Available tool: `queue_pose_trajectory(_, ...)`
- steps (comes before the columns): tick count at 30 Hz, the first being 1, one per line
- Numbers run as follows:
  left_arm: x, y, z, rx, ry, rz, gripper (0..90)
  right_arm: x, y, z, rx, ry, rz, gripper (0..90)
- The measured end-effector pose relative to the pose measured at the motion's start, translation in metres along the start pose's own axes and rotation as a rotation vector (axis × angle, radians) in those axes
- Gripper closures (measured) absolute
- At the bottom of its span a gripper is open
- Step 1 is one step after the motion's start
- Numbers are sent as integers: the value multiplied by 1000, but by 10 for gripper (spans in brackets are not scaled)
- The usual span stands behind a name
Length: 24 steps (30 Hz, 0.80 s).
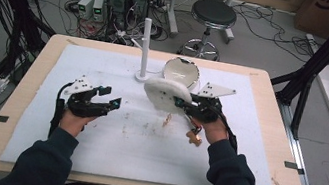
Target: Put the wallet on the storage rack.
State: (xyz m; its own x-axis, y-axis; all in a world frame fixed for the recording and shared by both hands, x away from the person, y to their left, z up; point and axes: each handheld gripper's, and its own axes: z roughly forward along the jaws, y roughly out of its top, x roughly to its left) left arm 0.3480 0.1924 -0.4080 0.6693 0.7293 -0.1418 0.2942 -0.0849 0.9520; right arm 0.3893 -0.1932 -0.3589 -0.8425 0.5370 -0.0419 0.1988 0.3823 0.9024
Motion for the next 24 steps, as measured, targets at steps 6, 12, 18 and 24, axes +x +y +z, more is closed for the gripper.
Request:
queue_pose_trajectory(6, 14, 0, -10, -26, 45, -23, 288, -18, 33, -12, 2, -84, -51, 764)
queue_pose_trajectory(12, 16, -1, -9, -11, 51, -29, 288, -31, 62, -13, 35, -138, -111, 764)
queue_pose_trajectory(18, 18, -2, -9, -13, 52, -39, 288, -49, 87, 1, 113, -193, -169, 763)
queue_pose_trajectory(24, 19, -2, -8, -17, 51, -49, 288, -62, 97, 12, 150, -243, -197, 763)
